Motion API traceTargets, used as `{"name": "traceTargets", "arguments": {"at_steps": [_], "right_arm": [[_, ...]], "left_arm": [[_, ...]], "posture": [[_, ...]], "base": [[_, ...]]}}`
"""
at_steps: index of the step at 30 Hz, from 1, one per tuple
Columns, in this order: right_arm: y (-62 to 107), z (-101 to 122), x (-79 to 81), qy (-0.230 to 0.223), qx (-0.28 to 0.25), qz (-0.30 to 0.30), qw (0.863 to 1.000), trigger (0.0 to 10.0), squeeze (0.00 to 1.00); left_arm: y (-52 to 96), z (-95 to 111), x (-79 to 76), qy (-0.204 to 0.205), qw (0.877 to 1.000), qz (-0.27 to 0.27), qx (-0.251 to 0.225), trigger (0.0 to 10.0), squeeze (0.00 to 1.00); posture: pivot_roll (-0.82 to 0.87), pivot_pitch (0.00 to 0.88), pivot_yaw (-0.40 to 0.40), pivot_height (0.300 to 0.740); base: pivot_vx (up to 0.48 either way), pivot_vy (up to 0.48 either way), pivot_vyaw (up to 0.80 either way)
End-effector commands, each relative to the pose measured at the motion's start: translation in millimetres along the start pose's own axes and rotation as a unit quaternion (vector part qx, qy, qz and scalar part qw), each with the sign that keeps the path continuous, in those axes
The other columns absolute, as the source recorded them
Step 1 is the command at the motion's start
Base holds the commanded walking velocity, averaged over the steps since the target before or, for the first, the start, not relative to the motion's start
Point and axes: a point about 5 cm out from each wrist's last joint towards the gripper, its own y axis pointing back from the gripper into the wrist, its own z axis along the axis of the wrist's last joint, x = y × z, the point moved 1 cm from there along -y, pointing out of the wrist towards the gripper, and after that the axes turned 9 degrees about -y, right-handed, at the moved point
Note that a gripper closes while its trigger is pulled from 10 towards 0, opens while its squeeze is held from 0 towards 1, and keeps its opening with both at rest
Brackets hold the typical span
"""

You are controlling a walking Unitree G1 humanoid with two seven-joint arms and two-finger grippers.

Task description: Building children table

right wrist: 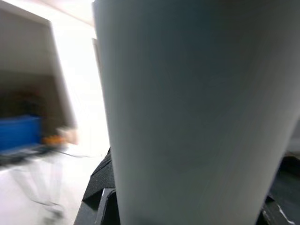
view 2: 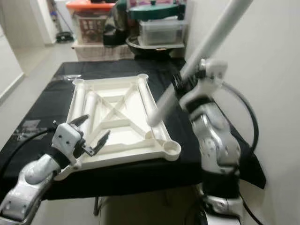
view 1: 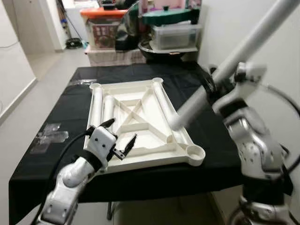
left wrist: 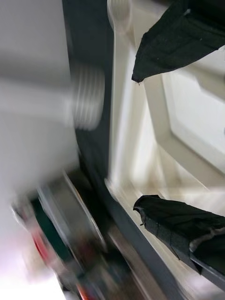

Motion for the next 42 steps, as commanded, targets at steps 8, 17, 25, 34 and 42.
{"name": "traceTargets", "arguments": {"at_steps": [8, 17, 25, 34, 42], "right_arm": [[-21.6, -19.5, 66.2, -0.073, 0.045, 0.153, 0.984, 10.0, 0.0], [-16.9, -36.6, 70.0, -0.054, 0.097, 0.175, 0.978, 10.0, 0.0], [-15.3, -32.4, 83.0, -0.077, 0.091, 0.216, 0.969, 10.0, 0.0], [-13.1, -30.2, 91.5, -0.093, 0.078, 0.231, 0.965, 10.0, 0.0], [-9.5, -31.3, 95.3, -0.097, 0.084, 0.243, 0.962, 10.0, 0.0]], "left_arm": [[5.0, 0.0, 27.4, -0.06, 0.994, -0.093, 0.003, 10.0, 0.0], [11.0, 13.1, 61.9, -0.131, 0.989, -0.064, 0.016, 10.0, 0.0], [10.0, 1.7, 57.6, -0.061, 0.995, -0.077, 0.017, 10.0, 0.0], [-1.7, -0.9, 49.3, 0.056, 0.993, -0.1, -0.022, 10.0, 0.0], [-2.5, -8.1, 45.6, 0.053, 0.992, -0.113, -0.008, 10.0, 0.0]], "posture": [[-0.08, 0.0, 0.003, 0.74], [-0.07, 0.0, -0.005, 0.74], [-0.05, 0.0, -0.007, 0.74], [-0.07, 0.0, 0.008, 0.74], [-0.08, 0.0, 0.016, 0.74]], "base": [[0.0, 0.0, 0.0], [0.0, 0.0, 0.0], [0.0, 0.0, 0.0], [0.0, 0.0, 0.0], [0.0, 0.0, 0.0]]}}
